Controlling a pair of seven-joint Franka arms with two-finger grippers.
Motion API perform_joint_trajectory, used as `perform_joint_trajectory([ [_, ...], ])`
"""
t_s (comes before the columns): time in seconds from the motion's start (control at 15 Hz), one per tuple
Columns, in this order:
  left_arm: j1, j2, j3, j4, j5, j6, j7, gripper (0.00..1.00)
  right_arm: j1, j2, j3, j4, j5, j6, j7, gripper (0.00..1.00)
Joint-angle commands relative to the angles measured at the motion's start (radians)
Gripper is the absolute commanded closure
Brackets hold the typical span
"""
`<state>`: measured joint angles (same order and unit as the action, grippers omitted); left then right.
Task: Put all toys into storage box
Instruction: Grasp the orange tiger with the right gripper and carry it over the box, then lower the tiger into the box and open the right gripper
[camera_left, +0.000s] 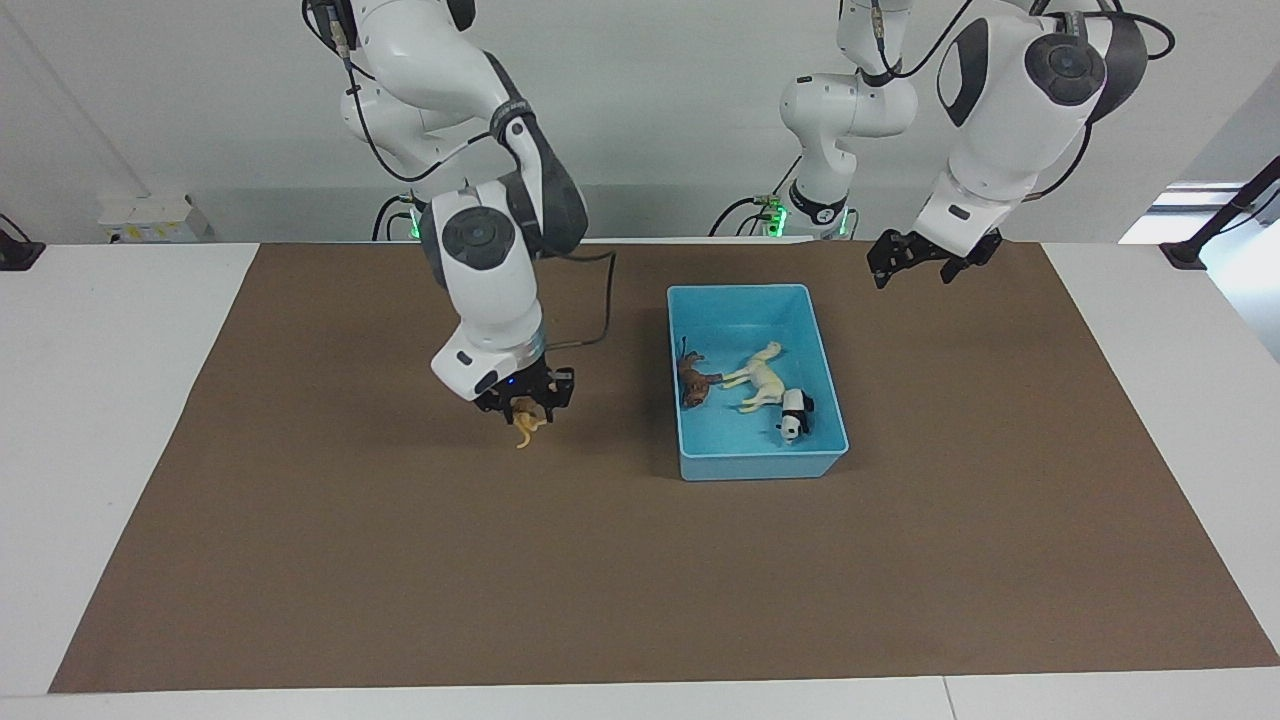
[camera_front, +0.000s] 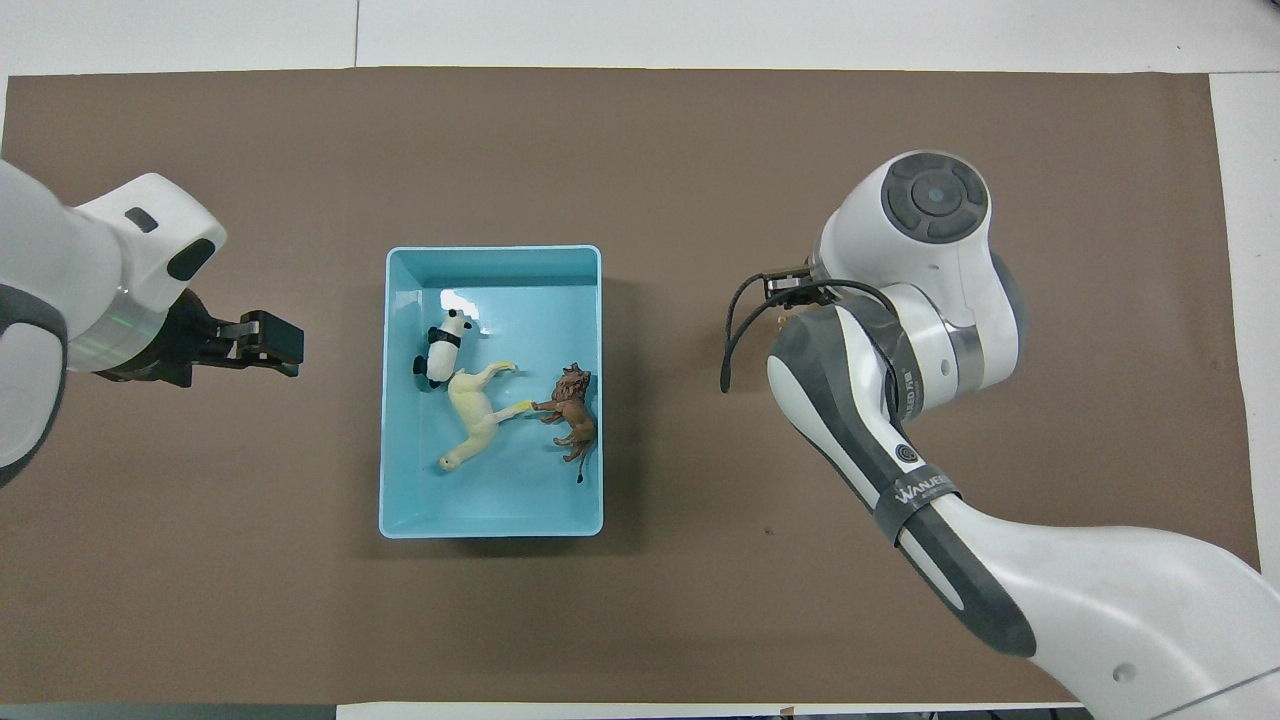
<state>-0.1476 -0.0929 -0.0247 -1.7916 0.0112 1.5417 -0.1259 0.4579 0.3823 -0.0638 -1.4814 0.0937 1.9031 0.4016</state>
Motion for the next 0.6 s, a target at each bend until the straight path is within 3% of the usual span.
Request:
perform_joint_trajectory([
  [0.0,0.028,0.007,-0.008,0.047,0.013,-0.055,0.051,0.00,0.109,0.191,-0.001,0.347,0.037,-0.070,0.164,1.00],
  [0.2,0.045,0.065,-0.008,0.108,0.007,-0.066,0.084,0.00,0.217,0.262,-0.008,0.450,0.035,-0.059,0.195,1.00],
  [0.53,0.062,0.101,-0.008,0.150,-0.003,-0.086,0.094,0.00,0.358,0.337,-0.005,0.422,-0.049,0.068,0.247,1.00],
])
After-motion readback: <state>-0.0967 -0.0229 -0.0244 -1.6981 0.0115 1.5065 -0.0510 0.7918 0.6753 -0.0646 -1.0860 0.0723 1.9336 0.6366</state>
